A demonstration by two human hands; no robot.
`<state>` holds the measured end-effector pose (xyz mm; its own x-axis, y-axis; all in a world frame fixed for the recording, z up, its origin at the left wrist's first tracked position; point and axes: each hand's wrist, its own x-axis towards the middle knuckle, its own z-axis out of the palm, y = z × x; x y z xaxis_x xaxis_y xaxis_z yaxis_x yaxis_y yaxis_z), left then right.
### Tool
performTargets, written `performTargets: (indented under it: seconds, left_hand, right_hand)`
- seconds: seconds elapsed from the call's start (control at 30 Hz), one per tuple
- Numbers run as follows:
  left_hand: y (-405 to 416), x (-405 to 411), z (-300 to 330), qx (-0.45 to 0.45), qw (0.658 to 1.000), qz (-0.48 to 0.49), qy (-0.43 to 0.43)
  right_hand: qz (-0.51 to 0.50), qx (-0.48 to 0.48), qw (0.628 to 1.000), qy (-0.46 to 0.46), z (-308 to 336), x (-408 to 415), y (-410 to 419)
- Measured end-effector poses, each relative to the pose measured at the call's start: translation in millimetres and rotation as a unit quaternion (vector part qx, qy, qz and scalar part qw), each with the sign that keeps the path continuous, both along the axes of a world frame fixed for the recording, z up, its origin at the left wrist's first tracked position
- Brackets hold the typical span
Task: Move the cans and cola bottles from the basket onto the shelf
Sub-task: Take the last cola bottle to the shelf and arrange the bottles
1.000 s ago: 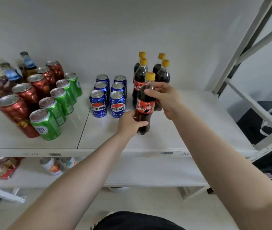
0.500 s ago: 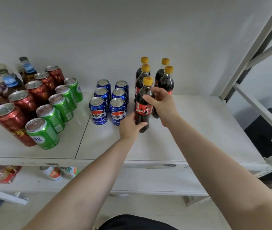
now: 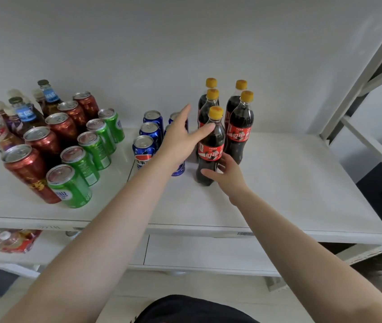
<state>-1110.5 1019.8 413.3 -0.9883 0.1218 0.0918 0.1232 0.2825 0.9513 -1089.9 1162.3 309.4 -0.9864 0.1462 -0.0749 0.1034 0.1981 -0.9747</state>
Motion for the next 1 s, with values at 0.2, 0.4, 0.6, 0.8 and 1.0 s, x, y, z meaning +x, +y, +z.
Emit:
performTargets:
  seconds: [0.2,0.4,0.6,0.8,1.0]
  left_hand:
    - [14.1,-33.7,6.3,-0.061,0.995,-0.073,-0.035]
    - [13.6,-49.9,-8.7,-0.040,0.994,-0.076,-0.066]
    - [14.1,-56.3,-8.1,-0.036,0.997,-0.053,-0.052]
    - [12.5,-59.0,-8.8,-0.002,0.996,-0.059,-0.070]
    - [13.1,-62.8,-10.6,0.006,0.996,-0.053,-0.075]
  right_hand:
    - [-0.032,0.092,0.995,0.000,6.6,-16.5,-16.0]
    - [-0.031,0.124,0.992,-0.012,9.8,-30.9,-18.1]
    - [-0.047,0.125,0.991,-0.030,10.2,-40.3,-21.6]
    - [-0.052,0.123,0.991,-0.028,10.1,-44.6,-24.1]
    - [-0.045,0.119,0.992,-0.026,11.6,-49.4,-24.0]
